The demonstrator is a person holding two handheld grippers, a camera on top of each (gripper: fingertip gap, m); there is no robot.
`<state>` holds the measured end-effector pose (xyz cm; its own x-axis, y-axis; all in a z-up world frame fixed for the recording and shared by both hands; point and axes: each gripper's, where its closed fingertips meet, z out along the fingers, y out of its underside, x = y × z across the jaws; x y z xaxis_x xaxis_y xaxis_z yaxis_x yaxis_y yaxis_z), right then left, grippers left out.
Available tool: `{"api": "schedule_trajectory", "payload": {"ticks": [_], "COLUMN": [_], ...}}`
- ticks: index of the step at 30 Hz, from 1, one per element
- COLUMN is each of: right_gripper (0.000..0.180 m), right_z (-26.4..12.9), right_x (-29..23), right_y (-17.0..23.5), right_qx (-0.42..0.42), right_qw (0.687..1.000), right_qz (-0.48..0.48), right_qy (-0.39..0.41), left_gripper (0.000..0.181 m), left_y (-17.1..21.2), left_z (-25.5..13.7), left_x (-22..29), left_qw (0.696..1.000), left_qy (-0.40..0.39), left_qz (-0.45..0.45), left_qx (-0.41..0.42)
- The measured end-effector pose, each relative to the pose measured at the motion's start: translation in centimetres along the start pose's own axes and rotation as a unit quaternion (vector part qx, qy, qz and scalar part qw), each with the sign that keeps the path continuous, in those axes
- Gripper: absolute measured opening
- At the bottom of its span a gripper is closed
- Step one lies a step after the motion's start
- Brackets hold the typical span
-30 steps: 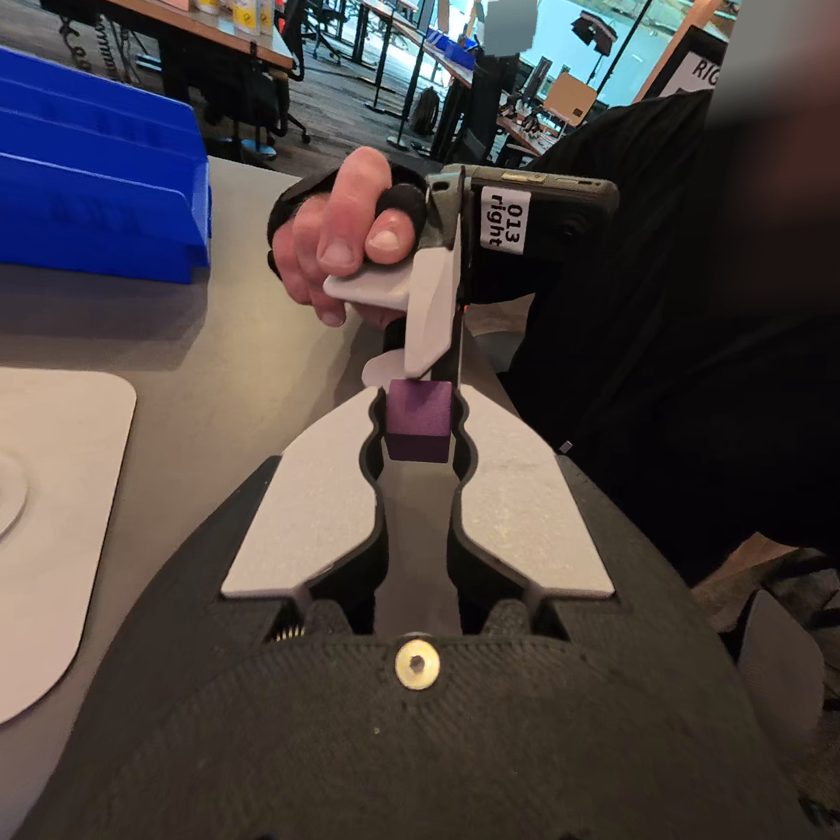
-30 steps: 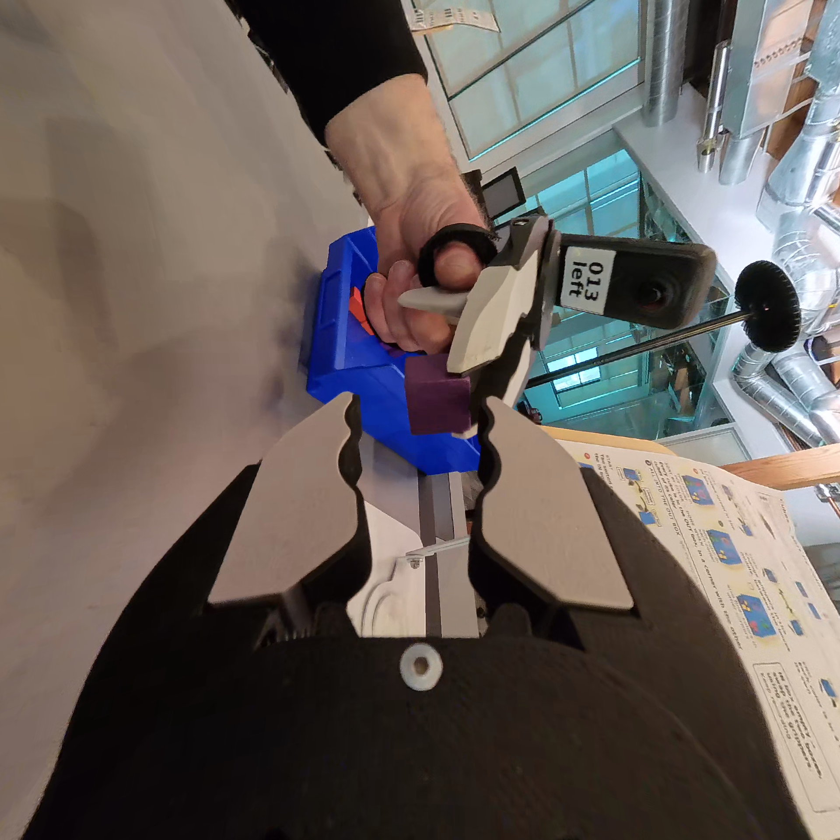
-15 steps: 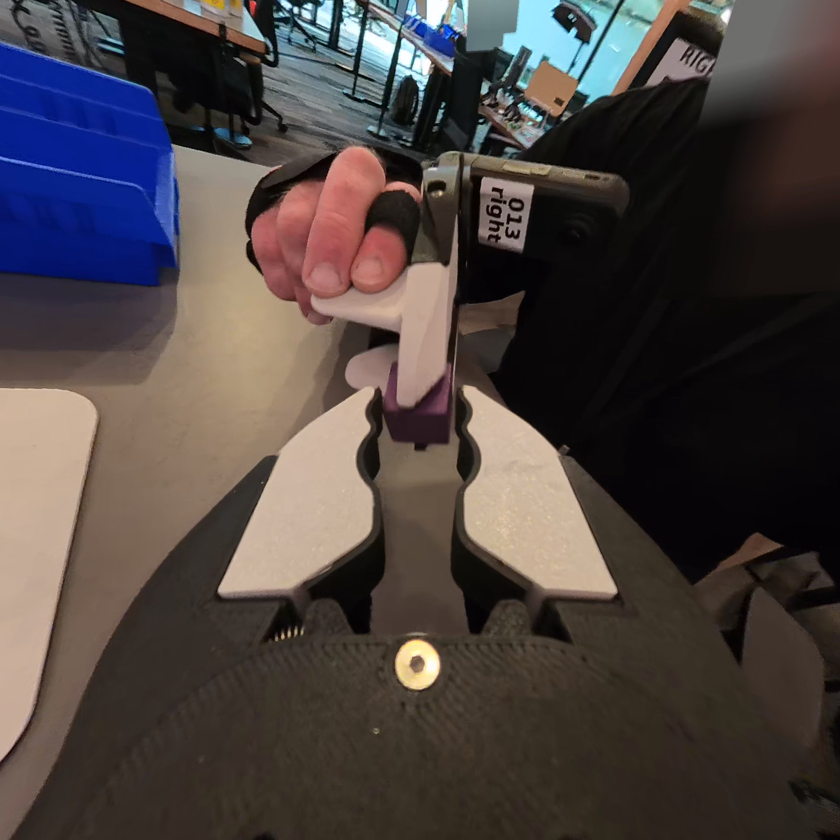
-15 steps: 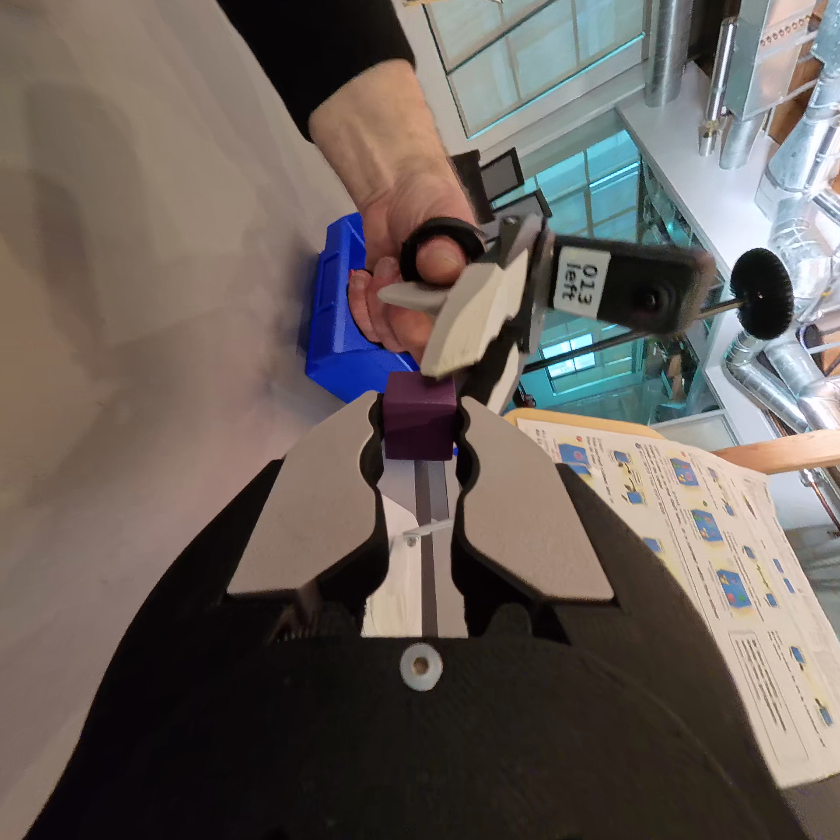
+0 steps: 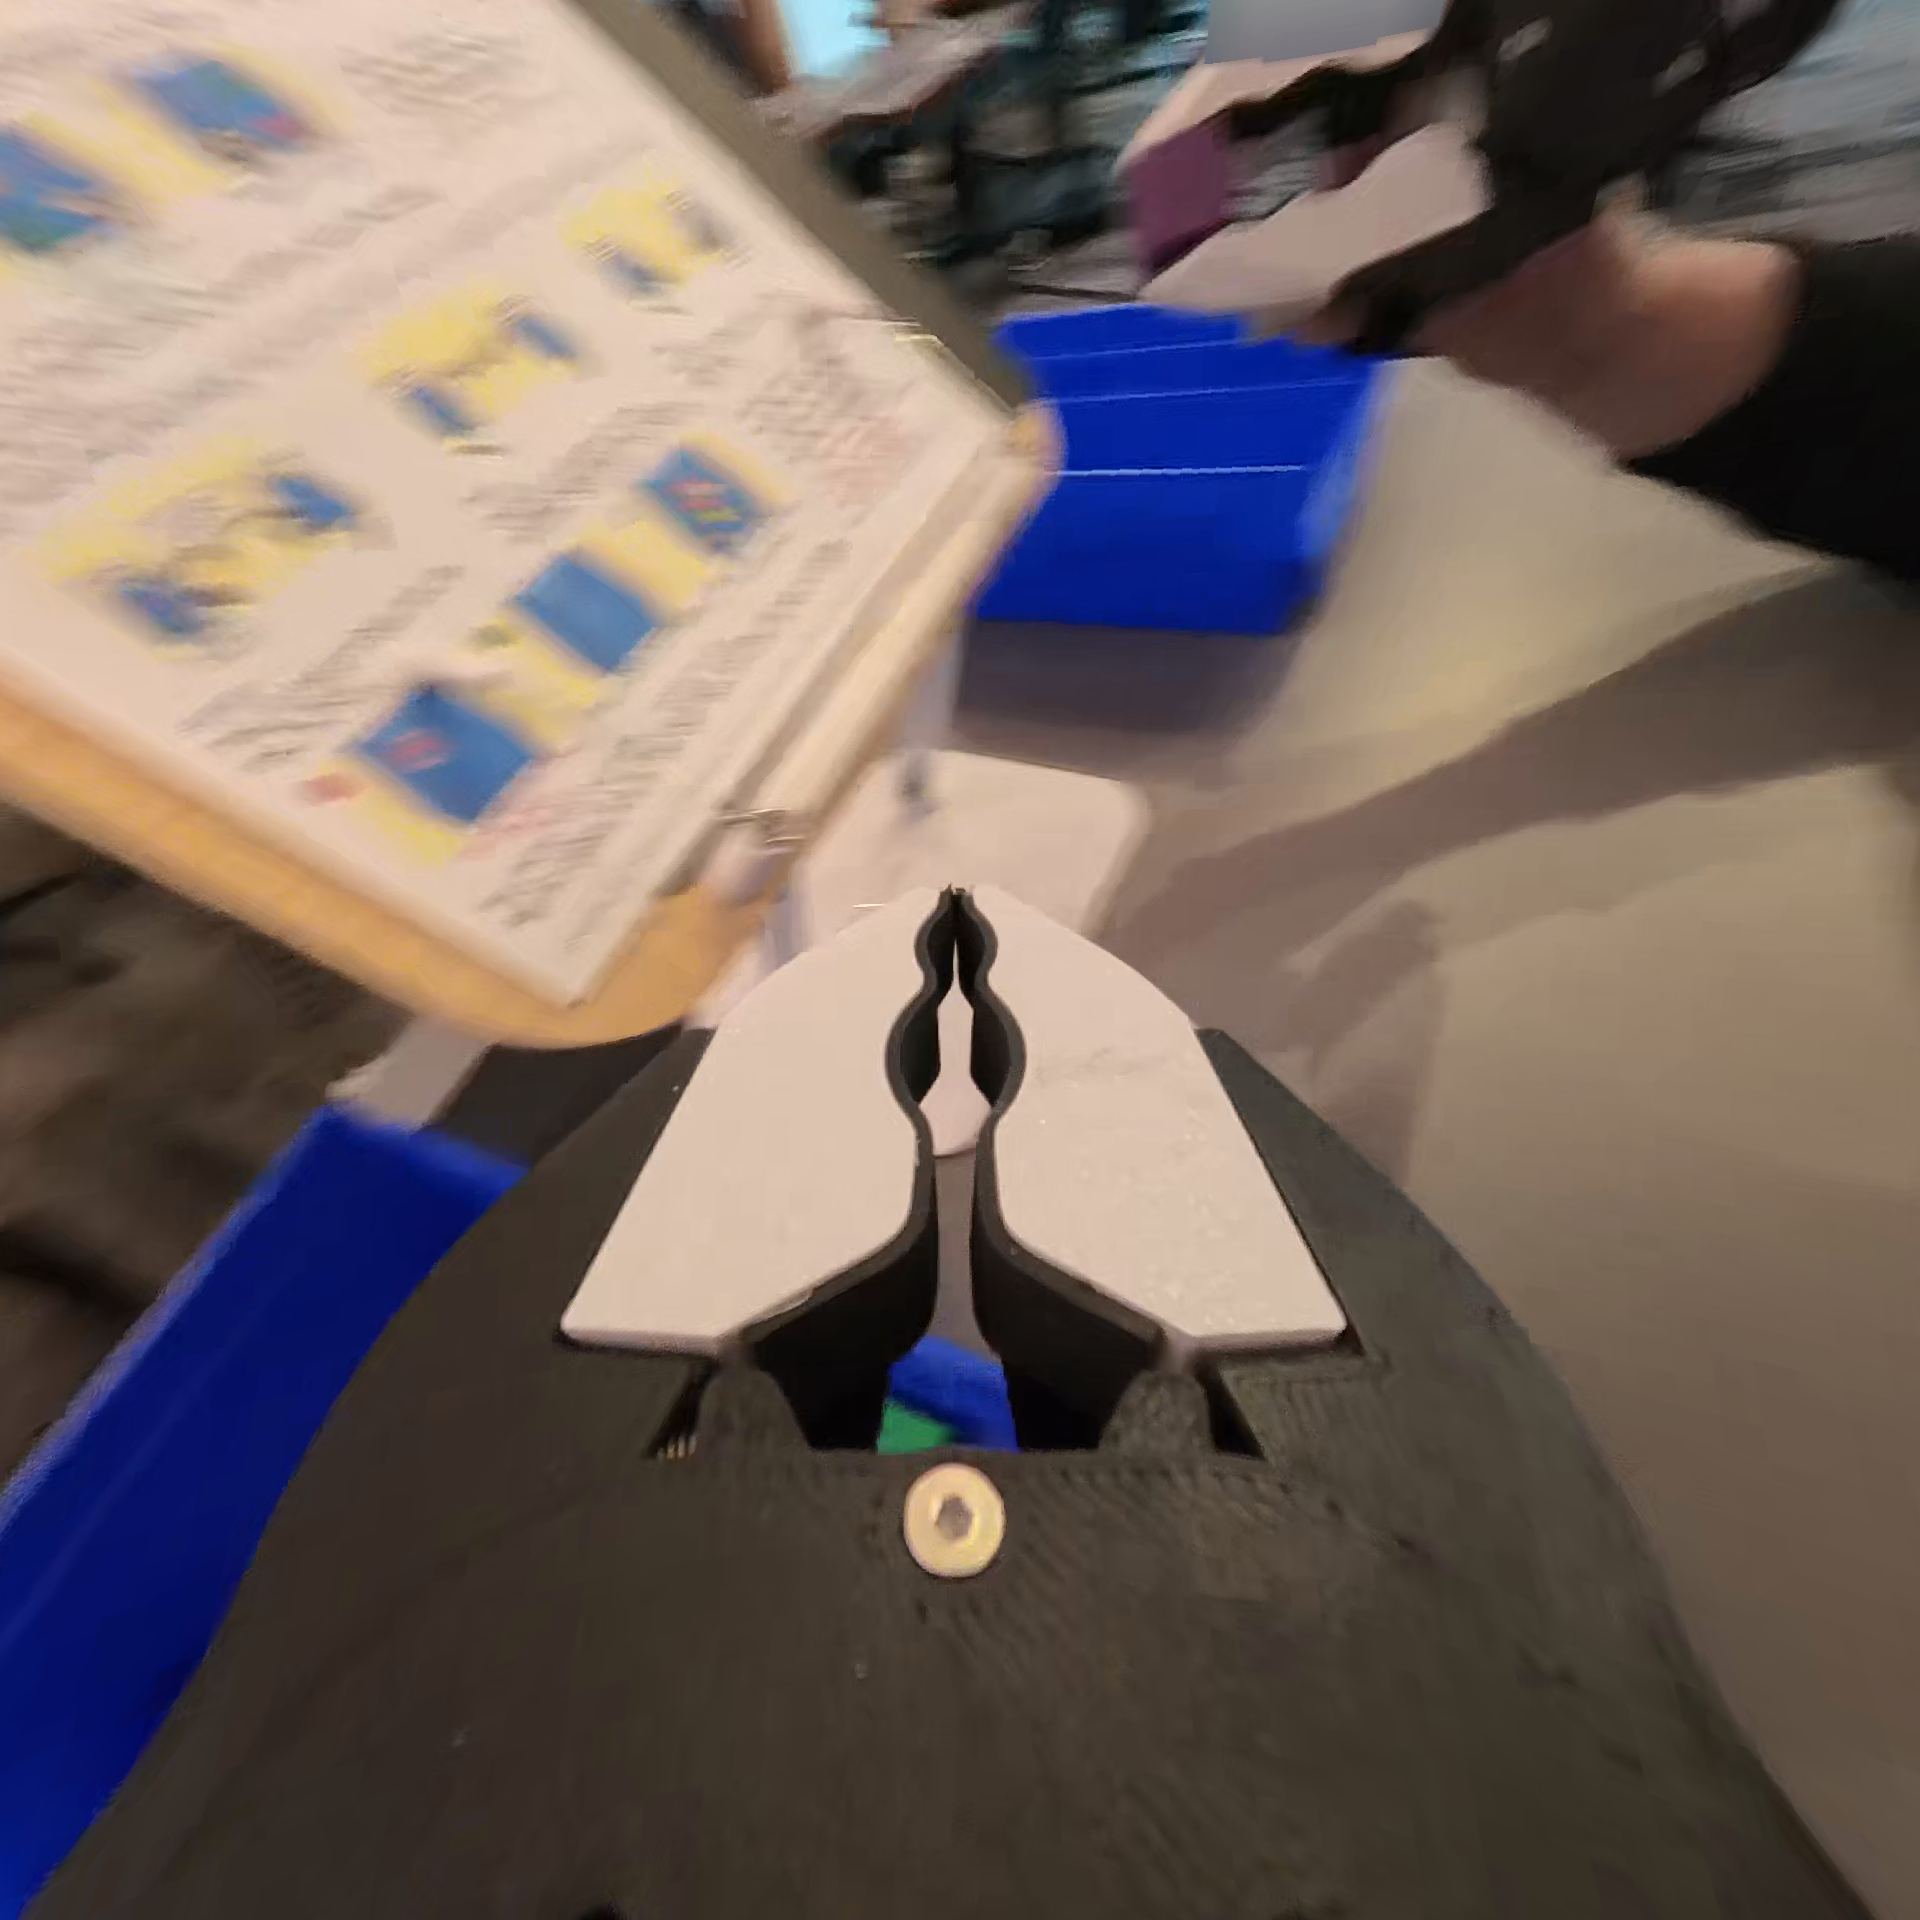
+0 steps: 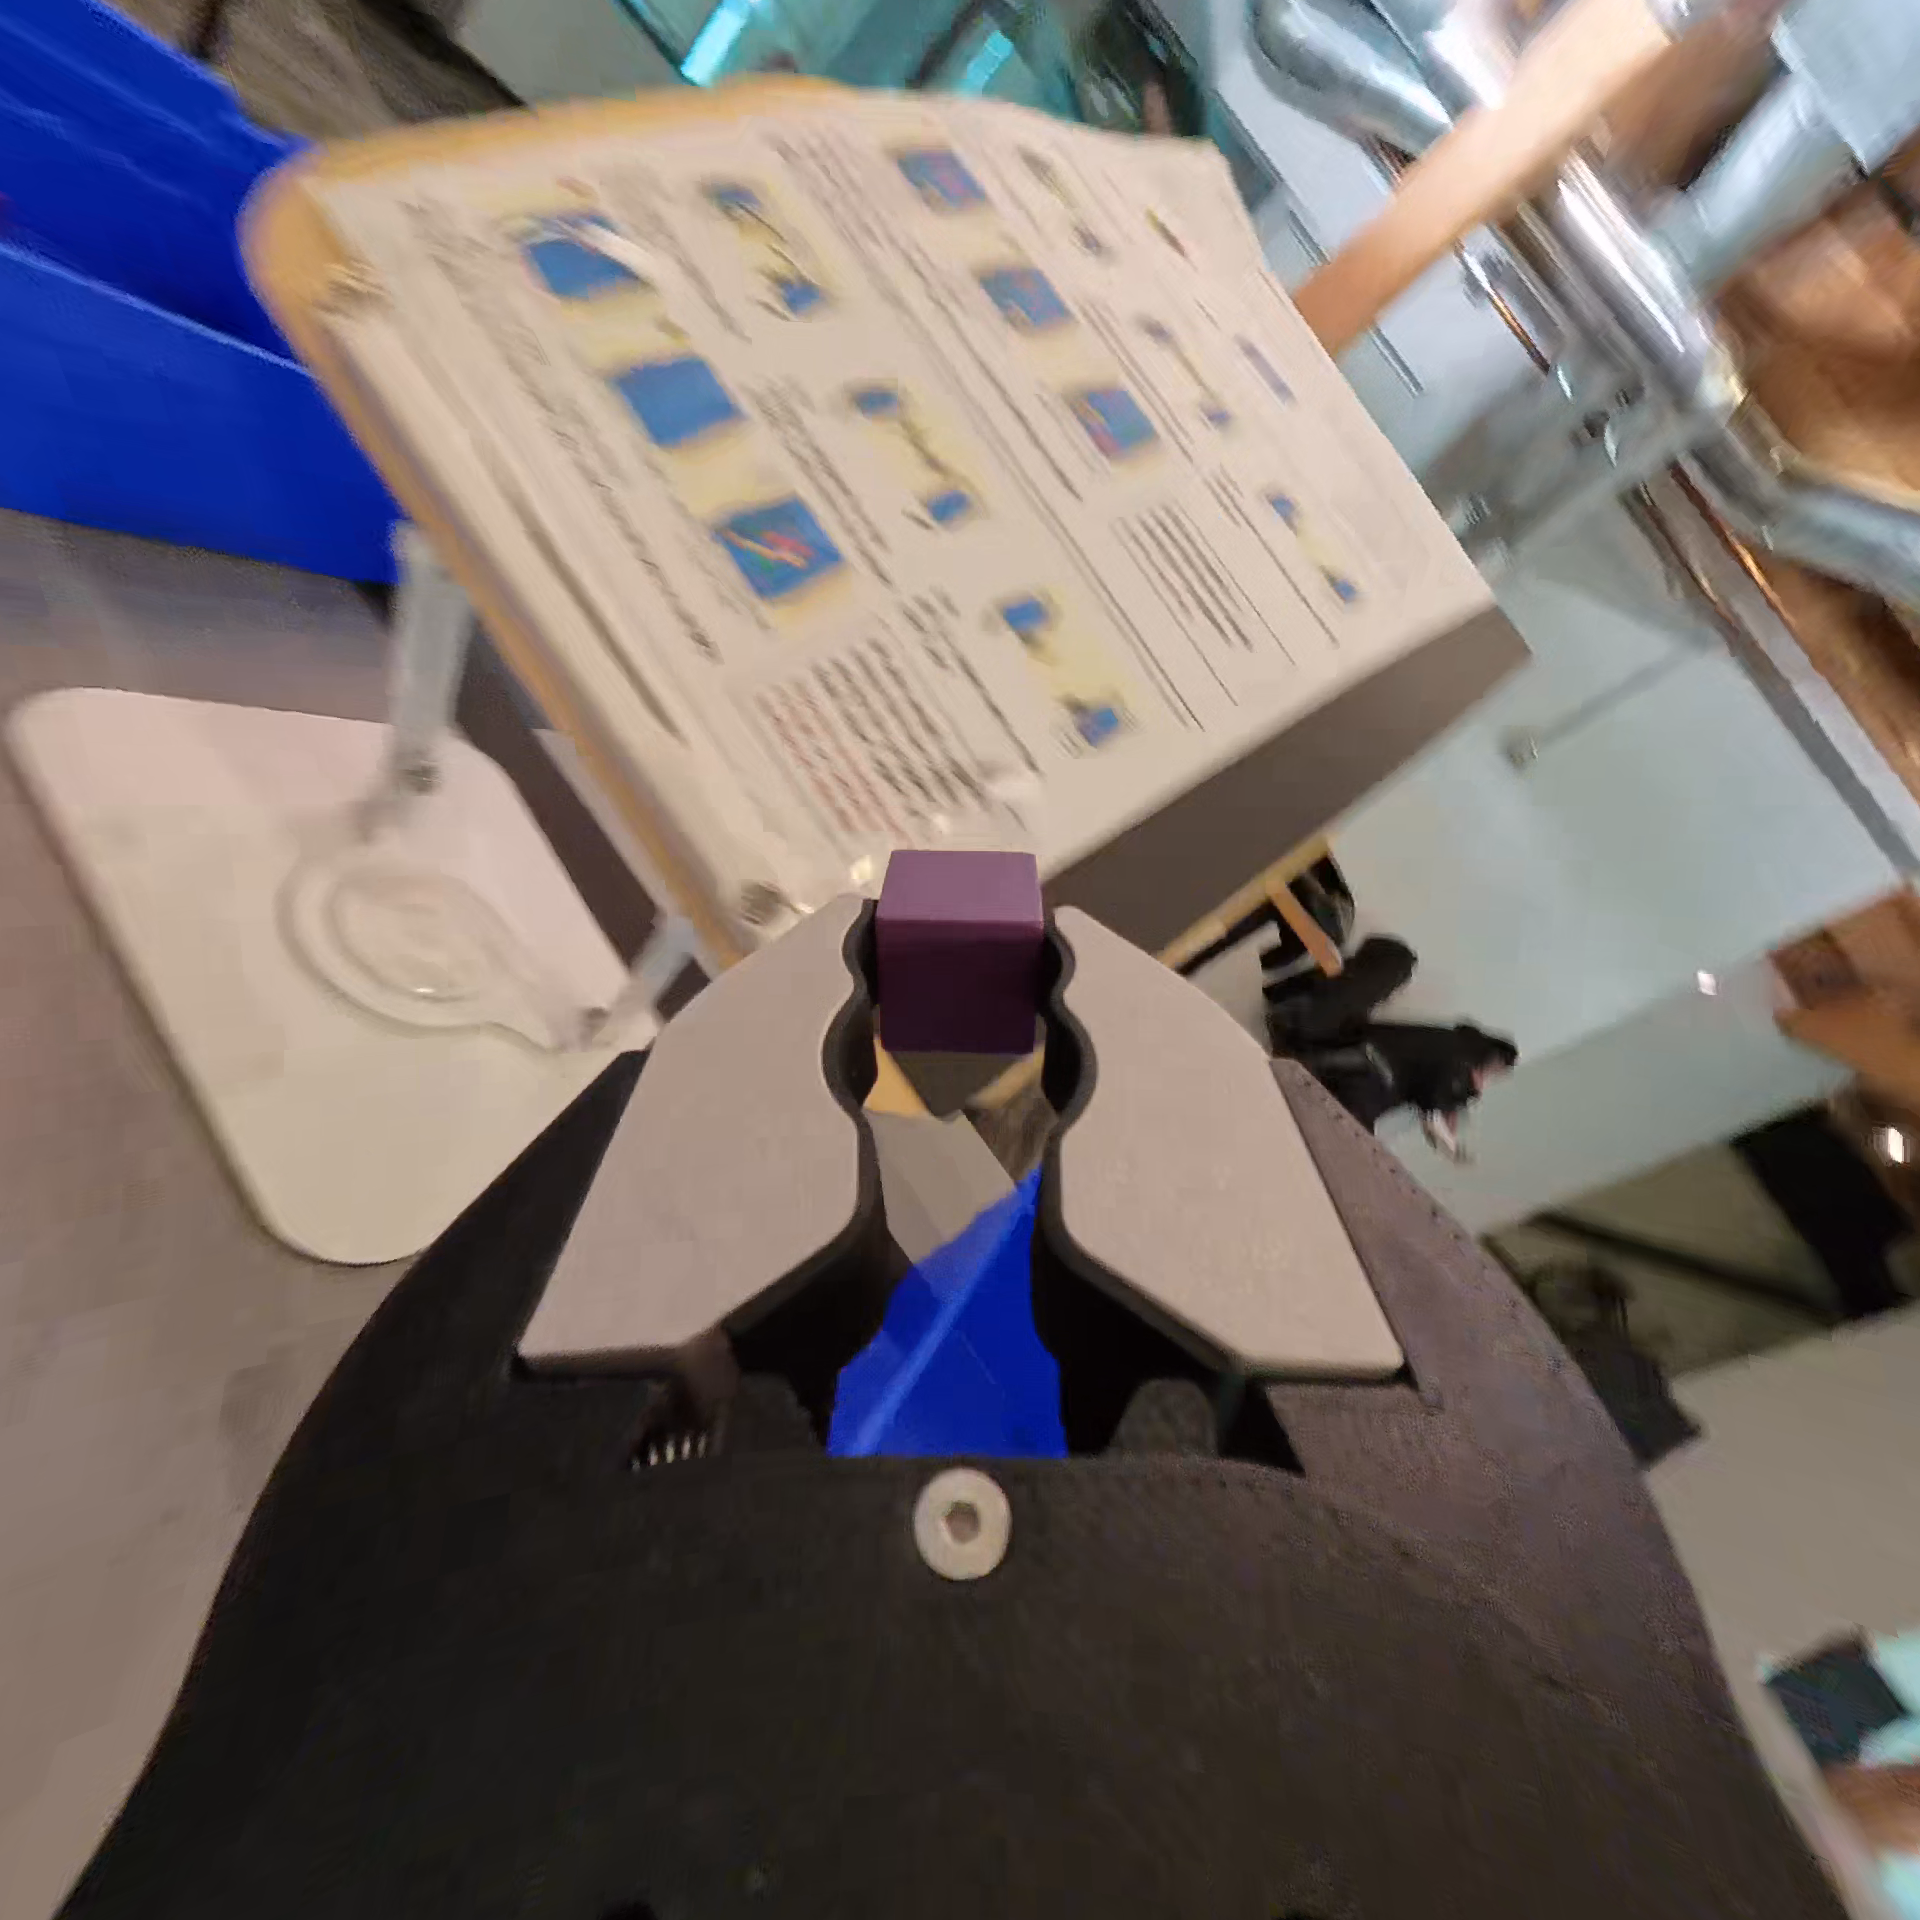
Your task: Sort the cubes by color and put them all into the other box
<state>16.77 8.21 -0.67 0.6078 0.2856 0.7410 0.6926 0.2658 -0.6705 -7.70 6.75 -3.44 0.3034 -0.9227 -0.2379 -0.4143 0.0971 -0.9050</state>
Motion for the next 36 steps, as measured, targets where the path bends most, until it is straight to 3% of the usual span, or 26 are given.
{"api": "schedule_trajectory", "payload": {"ticks": [7, 12, 14, 16, 20, 32, 36], "right_gripper": [0.029, 0.029, 0.068, 0.083, 0.077, 0.058, 0.035], "right_z": [1.4, 1.7, 1.5, 1.2, 1.0, 1.2, 0.7], "right_x": [7.0, 7.7, 7.4, 7.7, 8.3, 8.3, 8.2], "right_y": [11.0, 18.8, 22.1, 23.5, 22.7, 12.5, 9.2], "right_qx": [-0.134, -0.225, -0.287, -0.301, -0.283, -0.179, -0.137], "right_qw": [0.98, 0.944, 0.919, 0.908, 0.913, 0.953, 0.966], "right_qz": [0.123, 0.232, 0.26, 0.277, 0.279, 0.233, 0.207], "right_qy": [0.075, 0.073, 0.075, 0.086, 0.093, 0.078, 0.076], "left_gripper": [0.0, 0.0, 0.0, 0.0, 0.0, 0.0, 0.0], "left_y": [-0.4, 0.2, 0.8, 1.3, 1.8, 2.3, 2.4], "left_z": [-0.7, -1.0, -1.0, -0.9, -1.4, -3.0, -3.5], "left_x": [-3.8, -5.5, -5.9, -6.1, -6.8, -7.8, -8.2], "left_qw": [0.996, 0.993, 0.993, 0.993, 0.991, 0.988, 0.985], "left_qy": [-0.07, -0.09, -0.096, -0.096, -0.112, -0.145, -0.161], "left_qz": [-0.034, -0.059, -0.064, -0.067, -0.067, -0.062, -0.061], "left_qx": [0.034, 0.044, 0.036, 0.027, 0.018, 0.004, 0.003]}}
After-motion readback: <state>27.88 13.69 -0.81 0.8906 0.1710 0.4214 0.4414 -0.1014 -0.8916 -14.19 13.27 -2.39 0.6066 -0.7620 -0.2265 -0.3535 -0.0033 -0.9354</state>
